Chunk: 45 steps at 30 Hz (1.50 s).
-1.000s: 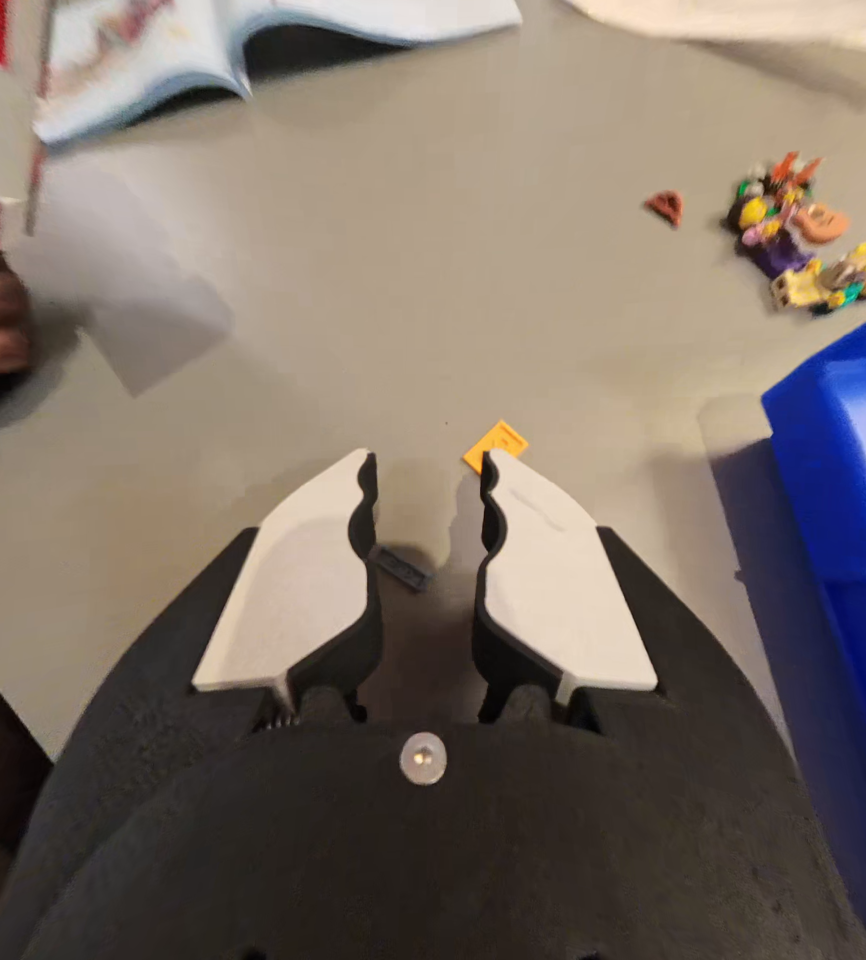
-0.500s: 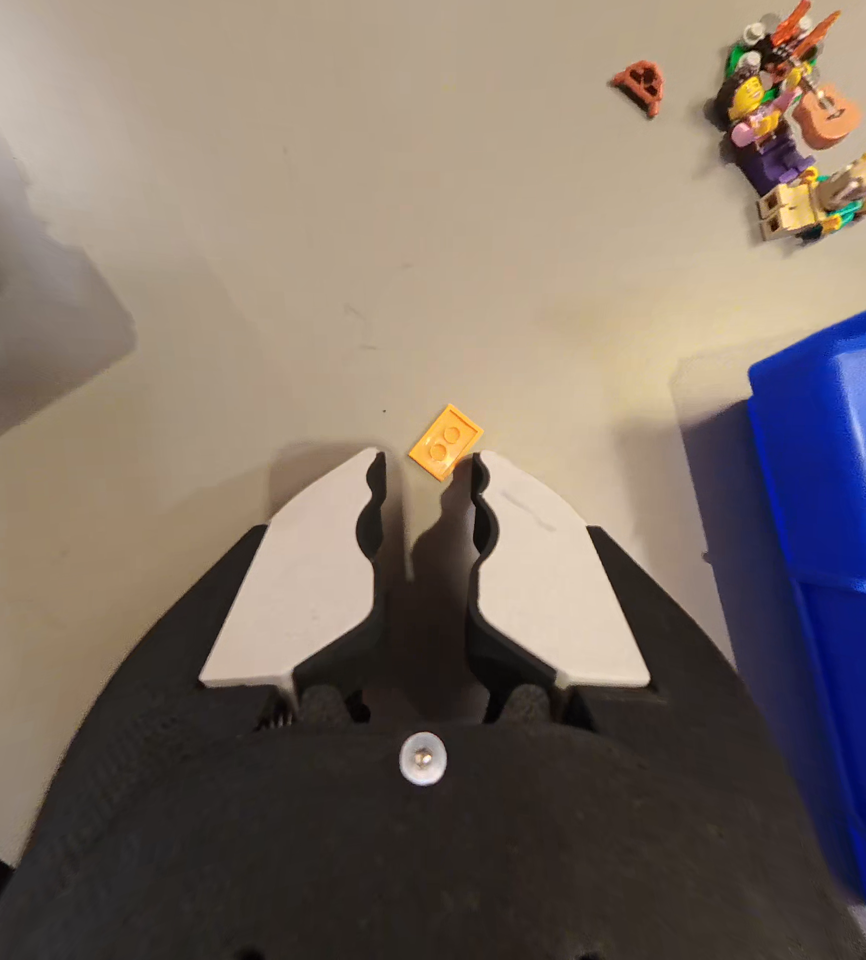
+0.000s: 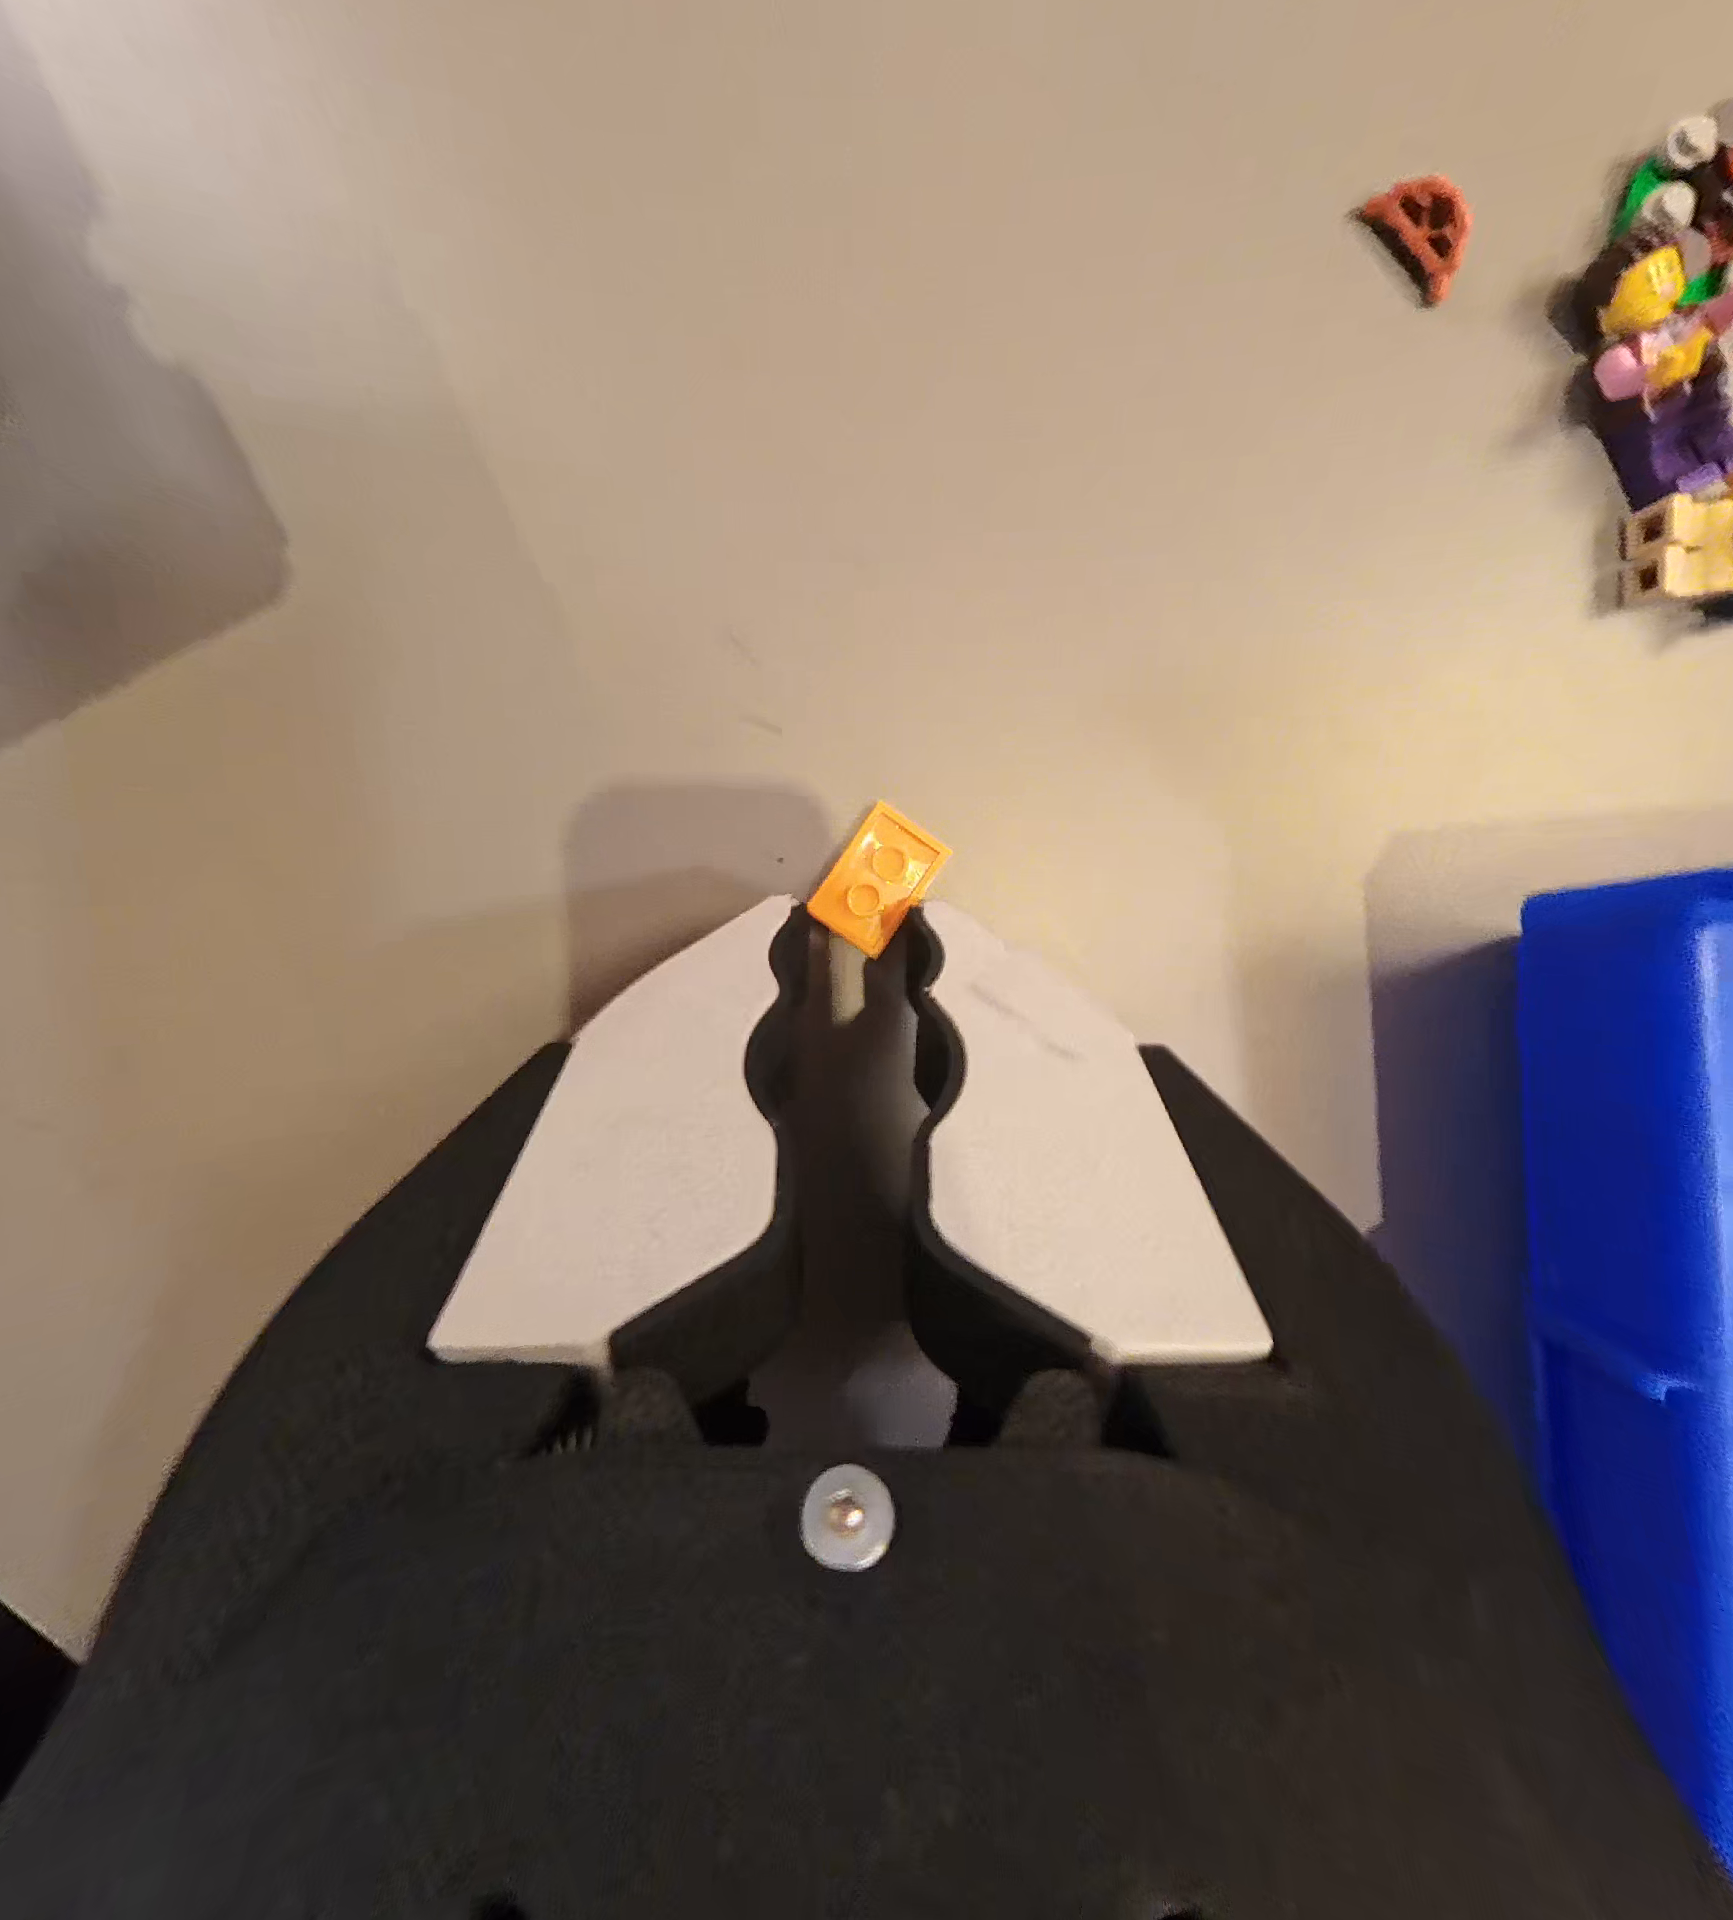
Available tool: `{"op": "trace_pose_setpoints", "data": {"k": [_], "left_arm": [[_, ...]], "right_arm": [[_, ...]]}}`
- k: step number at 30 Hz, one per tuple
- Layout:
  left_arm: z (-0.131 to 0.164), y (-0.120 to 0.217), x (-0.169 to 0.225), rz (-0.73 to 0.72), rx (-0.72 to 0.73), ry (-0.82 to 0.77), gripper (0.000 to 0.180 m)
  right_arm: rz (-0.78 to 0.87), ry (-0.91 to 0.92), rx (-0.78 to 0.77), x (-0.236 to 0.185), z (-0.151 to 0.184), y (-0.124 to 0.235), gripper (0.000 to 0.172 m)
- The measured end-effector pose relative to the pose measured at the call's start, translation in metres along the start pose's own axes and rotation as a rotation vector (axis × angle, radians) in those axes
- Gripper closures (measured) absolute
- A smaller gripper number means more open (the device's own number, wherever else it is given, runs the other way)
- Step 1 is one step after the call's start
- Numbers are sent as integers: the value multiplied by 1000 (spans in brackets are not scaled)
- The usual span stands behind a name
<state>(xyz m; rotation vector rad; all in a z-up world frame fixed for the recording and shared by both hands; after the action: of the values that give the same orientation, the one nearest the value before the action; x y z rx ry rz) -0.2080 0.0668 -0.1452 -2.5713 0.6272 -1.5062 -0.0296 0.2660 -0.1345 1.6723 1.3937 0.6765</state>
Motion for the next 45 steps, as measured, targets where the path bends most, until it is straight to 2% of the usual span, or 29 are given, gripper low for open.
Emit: {"op": "trace_pose_setpoints", "data": {"k": [2,5,8,11,14,17,21,25,29,34,37,41,45], "left_arm": [[-1,2,2,9,3,-27,156],[-4,5,4,11,3,-69,156],[-5,6,5,16,-1,-87,156],[-4,6,6,20,-11,-94,156],[-4,6,7,26,-8,-100,156],[-4,7,7,28,-1,-97,156],[-4,7,7,32,0,-96,156],[-5,8,7,38,7,-96,156],[-5,10,7,44,18,-92,156],[-6,12,6,40,27,-90,156],[-7,12,6,32,27,-94,156],[-11,17,5,5,41,-107,156],[-15,22,3,-27,60,-101,156]], "right_arm": [[-17,47,9,-5,-1,2,159],[-47,102,56,-16,-5,10,159],[-31,146,72,-19,-7,15,148],[-16,51,4,-7,-2,7,141],[-56,-74,23,-6,1,3,142],[-24,-124,51,-8,2,-1,143],[18,-62,48,-16,-1,-5,144],[-45,67,28,-29,-6,-10,156],[-53,185,71,-37,-11,-8,156],[-139,220,208,-44,-21,14,155],[-173,247,247,-51,-22,23,145],[-162,249,238,-47,-18,26,144],[-165,218,166,-44,-12,15,143]]}}
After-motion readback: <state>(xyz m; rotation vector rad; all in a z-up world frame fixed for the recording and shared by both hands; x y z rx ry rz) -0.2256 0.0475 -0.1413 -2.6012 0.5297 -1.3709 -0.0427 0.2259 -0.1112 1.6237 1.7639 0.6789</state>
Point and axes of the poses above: each gripper's, where its closed fingertips meet, y back along the fingers, z out of its underside, x = y × z across the jaws, the point moved 10 cm from there along y, back along the fingers, and after that the axes turned 11 degrees about -y, right-handed, at the moved point
